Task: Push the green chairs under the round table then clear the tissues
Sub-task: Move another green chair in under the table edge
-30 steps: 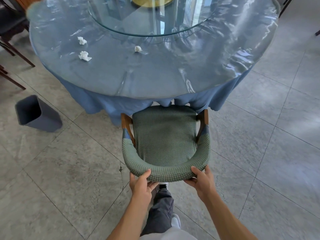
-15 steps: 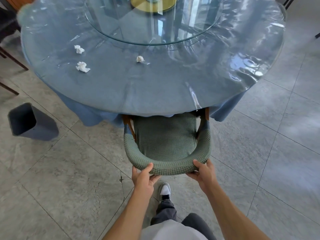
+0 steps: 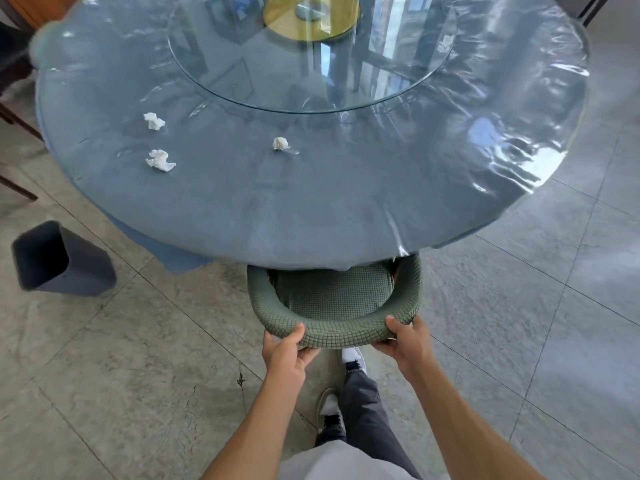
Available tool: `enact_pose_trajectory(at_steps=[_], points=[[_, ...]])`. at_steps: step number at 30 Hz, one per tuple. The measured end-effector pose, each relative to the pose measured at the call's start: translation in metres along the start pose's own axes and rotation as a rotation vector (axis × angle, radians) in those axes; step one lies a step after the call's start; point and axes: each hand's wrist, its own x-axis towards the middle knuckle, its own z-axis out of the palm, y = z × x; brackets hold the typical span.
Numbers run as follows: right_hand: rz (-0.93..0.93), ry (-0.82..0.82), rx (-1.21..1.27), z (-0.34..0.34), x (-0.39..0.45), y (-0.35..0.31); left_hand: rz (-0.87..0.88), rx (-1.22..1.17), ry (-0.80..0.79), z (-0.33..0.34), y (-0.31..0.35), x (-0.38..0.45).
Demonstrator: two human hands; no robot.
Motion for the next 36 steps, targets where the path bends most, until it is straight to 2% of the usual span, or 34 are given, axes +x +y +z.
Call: enact_pose_trajectory(at_steps=[18,36], points=[[0.009,-0.111,0.029,0.037,0.062,-0.067,-0.024,-0.042,-0.028,0.074,0.039,0.041],[0.015,-0.110,0.019,0.039,0.056,-0.067,0.005,0.002,-0.019,0.072,0.042,0.033]])
